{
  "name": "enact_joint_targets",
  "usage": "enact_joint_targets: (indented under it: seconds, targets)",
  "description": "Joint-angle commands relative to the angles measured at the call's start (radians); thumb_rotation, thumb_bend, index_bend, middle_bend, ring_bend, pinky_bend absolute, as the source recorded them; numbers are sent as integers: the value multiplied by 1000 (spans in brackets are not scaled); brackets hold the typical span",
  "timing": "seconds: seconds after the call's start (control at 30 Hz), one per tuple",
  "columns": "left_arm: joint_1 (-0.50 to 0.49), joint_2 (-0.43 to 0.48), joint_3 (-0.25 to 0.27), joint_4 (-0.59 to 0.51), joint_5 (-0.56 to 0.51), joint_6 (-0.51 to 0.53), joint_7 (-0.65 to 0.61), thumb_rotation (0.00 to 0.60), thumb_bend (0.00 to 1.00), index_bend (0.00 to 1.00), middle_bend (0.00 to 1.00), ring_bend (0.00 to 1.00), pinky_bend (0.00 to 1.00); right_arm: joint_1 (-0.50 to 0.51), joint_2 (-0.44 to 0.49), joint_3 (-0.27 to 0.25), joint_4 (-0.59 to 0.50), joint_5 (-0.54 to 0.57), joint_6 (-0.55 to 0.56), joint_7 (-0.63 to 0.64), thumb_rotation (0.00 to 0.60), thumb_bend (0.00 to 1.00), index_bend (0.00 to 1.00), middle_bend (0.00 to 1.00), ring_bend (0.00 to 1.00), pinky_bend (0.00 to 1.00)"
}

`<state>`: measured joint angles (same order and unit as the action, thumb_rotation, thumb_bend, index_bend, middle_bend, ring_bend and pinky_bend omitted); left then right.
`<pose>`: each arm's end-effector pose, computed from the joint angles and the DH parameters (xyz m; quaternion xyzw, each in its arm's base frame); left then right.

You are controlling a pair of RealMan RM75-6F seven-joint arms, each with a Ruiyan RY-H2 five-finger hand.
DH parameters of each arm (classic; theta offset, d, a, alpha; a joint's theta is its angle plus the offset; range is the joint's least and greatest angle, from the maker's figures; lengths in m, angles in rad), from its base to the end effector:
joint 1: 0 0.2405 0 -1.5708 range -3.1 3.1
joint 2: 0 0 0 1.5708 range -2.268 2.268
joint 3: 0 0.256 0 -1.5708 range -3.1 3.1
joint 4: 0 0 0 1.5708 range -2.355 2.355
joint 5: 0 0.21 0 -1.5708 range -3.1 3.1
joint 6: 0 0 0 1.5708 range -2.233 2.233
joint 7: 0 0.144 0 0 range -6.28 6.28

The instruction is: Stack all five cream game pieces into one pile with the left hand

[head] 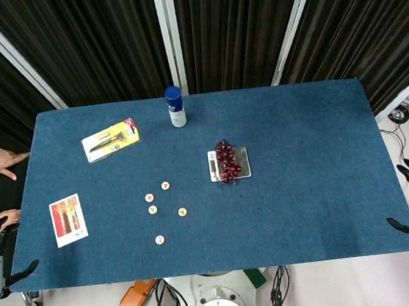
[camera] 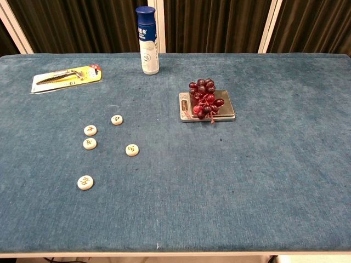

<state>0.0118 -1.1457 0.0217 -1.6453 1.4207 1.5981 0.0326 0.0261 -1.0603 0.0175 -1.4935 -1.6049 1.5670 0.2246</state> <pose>-0.3271 0.1339 0.1572 -0.5380 -0.4264 -0.3599 0.6318 -0.3308 -0.1563 0.1899 0.5961 -0.3848 0.4175 0.5677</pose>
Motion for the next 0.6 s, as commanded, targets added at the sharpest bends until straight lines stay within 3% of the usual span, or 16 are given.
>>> enact_joint_targets:
  seconds: [0.03,0.23,0.43,0.6]
  targets:
    - [-6,1,-5,-8,3,-14,10,600,129,219,92,0,0,7,-1,4,-3,2,-8,-2,600,174,0,54,0,29]
    - [-40,-7,-24,-40,29,-50,29,600,129,219,92,0,0,19,-4,11,-4,-5,-10,-13,600,175,0,54,0,29]
    - [-162,-69,-62,-63,58,-201,55,600,155,275,101,0,0,29,-16,16,-14,-9,-16,-51,600,175,0,54,0,28]
    - [-303,-189,-127,-29,13,-375,82,600,168,365,163,29,0,30,-19,18,-31,-13,-9,-87,600,174,0,54,0,29]
